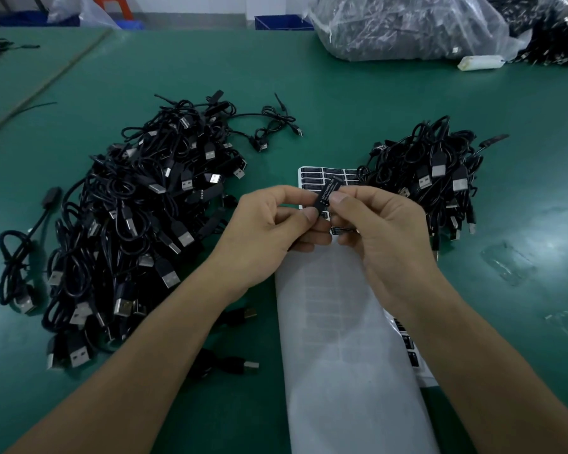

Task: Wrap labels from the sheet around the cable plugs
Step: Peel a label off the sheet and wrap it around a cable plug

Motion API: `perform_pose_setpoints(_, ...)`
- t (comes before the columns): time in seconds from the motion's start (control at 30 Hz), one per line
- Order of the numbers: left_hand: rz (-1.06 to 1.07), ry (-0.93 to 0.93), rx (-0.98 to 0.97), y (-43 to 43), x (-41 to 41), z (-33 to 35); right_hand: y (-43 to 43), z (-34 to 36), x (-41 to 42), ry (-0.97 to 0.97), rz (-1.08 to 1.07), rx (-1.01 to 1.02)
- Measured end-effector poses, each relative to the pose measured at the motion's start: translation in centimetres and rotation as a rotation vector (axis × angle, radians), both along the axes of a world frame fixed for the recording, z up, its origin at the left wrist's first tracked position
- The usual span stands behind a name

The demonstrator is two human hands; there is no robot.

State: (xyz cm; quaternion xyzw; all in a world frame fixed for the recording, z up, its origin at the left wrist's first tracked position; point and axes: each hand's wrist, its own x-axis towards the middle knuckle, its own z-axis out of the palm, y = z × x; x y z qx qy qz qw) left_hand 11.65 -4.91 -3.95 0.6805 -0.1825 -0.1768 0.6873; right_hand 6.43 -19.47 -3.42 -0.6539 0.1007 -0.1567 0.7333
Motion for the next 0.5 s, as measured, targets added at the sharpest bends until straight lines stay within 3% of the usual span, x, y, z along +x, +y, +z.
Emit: perform_pose_setpoints(0.5,-0.059,0.028,-0.017,0.03,-0.28,0.33,-0.03,0.09,-0.03,0.0,-0.009,-0.053)
